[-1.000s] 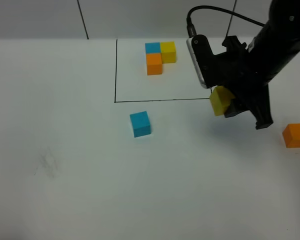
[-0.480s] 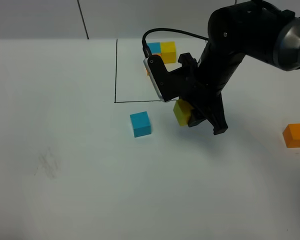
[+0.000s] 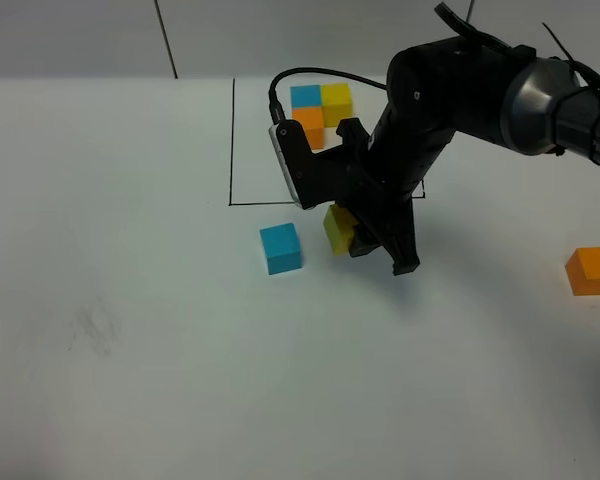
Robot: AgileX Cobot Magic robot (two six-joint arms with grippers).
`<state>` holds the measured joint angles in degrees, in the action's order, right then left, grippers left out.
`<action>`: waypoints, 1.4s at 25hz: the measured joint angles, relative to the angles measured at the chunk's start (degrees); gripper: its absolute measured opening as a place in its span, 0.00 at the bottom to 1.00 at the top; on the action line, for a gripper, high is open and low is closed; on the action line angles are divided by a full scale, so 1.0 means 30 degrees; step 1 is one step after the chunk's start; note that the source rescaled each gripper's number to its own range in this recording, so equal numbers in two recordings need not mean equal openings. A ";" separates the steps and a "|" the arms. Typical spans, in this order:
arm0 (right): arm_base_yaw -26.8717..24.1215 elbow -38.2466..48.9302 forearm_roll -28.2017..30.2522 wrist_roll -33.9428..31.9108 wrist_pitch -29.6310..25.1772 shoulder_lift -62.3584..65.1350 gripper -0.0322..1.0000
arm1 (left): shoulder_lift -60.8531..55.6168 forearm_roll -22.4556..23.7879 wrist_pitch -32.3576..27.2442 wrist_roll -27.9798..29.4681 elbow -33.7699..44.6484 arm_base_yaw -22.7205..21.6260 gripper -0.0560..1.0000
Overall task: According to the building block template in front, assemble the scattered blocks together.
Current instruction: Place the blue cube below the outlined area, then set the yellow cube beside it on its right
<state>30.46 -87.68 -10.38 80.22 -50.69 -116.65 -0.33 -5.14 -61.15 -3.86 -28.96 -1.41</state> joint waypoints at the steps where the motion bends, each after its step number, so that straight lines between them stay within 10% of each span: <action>1: 0.0000 -0.0306 0.0000 0.0000 -0.0102 -0.0200 0.53 | 0.0000 0.0000 0.0000 0.0000 0.0000 0.0000 0.06; 35: 0.0155 -0.5567 0.0649 -0.1869 -0.2742 -0.4398 0.53 | 0.0000 0.0000 0.0000 0.0000 0.0000 0.0000 0.06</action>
<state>30.93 -104.38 -8.43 74.61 -58.92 -129.84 -0.33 -5.14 -61.15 -3.86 -28.96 -1.41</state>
